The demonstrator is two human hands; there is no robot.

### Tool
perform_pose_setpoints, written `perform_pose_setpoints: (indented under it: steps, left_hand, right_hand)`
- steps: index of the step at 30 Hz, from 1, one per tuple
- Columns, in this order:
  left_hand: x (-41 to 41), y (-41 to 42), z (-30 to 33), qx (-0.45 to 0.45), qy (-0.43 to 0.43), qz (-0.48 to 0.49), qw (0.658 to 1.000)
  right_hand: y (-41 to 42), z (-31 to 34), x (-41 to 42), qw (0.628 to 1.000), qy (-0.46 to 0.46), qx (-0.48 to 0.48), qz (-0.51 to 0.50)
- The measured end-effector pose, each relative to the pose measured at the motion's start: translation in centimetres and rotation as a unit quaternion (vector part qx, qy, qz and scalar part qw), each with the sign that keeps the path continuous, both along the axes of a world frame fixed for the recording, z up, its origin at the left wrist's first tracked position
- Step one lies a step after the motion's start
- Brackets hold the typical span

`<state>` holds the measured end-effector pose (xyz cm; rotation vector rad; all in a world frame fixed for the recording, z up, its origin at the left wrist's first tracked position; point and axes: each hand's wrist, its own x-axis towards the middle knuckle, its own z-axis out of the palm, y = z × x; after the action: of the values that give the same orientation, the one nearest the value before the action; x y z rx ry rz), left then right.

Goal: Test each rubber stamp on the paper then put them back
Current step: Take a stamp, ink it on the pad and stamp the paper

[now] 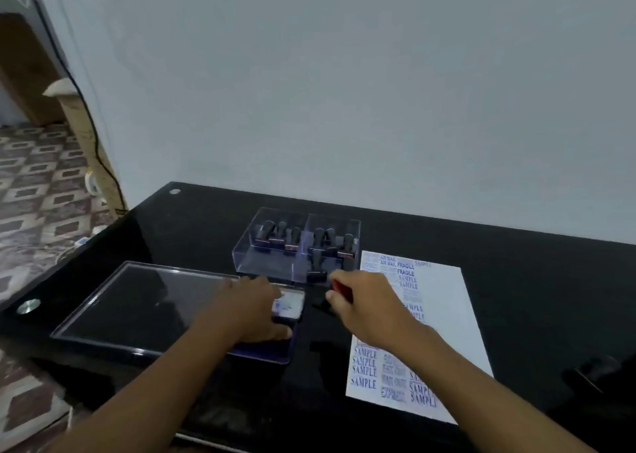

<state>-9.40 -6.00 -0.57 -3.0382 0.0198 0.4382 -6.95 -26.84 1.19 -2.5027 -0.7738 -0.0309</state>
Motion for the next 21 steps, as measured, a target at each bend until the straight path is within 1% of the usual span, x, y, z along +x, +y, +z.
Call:
perform_pose_setpoints:
  steps: [2, 4, 6, 8, 13, 17, 19, 21]
  left_hand:
    - [1.0, -3.2, 0.2, -0.032, -0.035, -0.038, 0.998]
    - [2.0, -6.6, -0.1, -0.082, -0.046, -0.081, 0.992]
    - [3.2, -9.7, -0.9, -0.131, -0.041, -0.104, 0.985]
    - [4.5, -12.5, -1.7, -0.157, -0.028, -0.115, 0.98]
    - [7.7, -15.9, -2.7, -0.193, -0.002, -0.127, 0.973]
    - [10.0, -17.1, -2.5, -0.179, 0.015, -0.133, 0.975]
    - [10.7, -17.2, -2.4, -0.171, 0.035, -0.132, 0.976]
    - [11.1, -17.0, -2.7, -0.181, 0.054, -0.119, 0.975]
  right_hand:
    - [-3.4, -0.3, 0.5, 0.999, 0.005, -0.01, -0.031]
    - [-6.6, -0.7, 1.0, 0.998, 0.01, -0.017, -0.06]
    - [-9.7, -1.0, 1.9, 0.996, 0.014, -0.016, -0.09]
    - [-12.5, -1.0, 2.8, 0.993, 0.022, -0.012, -0.116]
    - [-16.1, -1.1, 6.1, 0.988, 0.028, -0.007, -0.151]
    - [-16.7, -1.0, 9.2, 0.985, 0.032, -0.016, -0.171]
    - [-16.5, -0.9, 10.6, 0.986, 0.025, -0.025, -0.163]
    - [-16.3, -1.1, 12.1, 0.988, 0.013, -0.035, -0.15]
